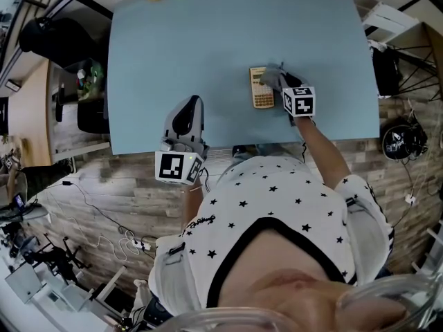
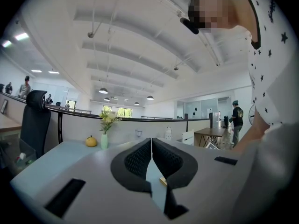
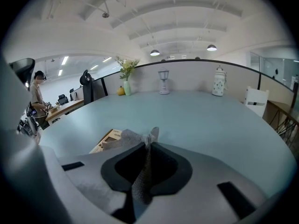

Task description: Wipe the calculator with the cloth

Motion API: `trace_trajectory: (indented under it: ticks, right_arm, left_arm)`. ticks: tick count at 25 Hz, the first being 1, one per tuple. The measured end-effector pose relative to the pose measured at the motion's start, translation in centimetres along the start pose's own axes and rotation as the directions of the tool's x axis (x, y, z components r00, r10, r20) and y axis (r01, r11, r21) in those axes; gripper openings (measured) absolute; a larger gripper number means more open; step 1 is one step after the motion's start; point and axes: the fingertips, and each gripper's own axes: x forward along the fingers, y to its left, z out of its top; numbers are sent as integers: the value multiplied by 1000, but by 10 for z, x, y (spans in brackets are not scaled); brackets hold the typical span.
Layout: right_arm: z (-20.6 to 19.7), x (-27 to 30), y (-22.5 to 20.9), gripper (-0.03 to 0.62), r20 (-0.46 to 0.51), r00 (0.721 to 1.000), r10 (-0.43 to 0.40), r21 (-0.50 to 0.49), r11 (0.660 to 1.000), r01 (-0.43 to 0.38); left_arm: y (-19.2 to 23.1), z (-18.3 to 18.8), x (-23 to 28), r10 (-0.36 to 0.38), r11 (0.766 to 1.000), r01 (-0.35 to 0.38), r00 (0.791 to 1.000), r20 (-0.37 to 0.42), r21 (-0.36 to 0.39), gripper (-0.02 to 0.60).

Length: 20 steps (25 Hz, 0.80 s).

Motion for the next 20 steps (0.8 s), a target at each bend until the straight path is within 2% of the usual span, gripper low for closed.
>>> trace_trajectory:
  ticks: [10,13,20]
  right_arm:
    - [-2,0,-2,32,-1,1000,-16,18,1000,16]
    - [5,-4,0,32,25,1000,-17,34,999,16]
    - [39,-15,34,32,119,991,68,16,997,-71]
  left_arm:
    - [5,2,-5,12,1000,-12,1000,1,-3,31]
    - [6,2,-8,13,1000,-13,1000,2,-3,31]
    - [6,4,-11,18,1000,-18,1000,15,0,31]
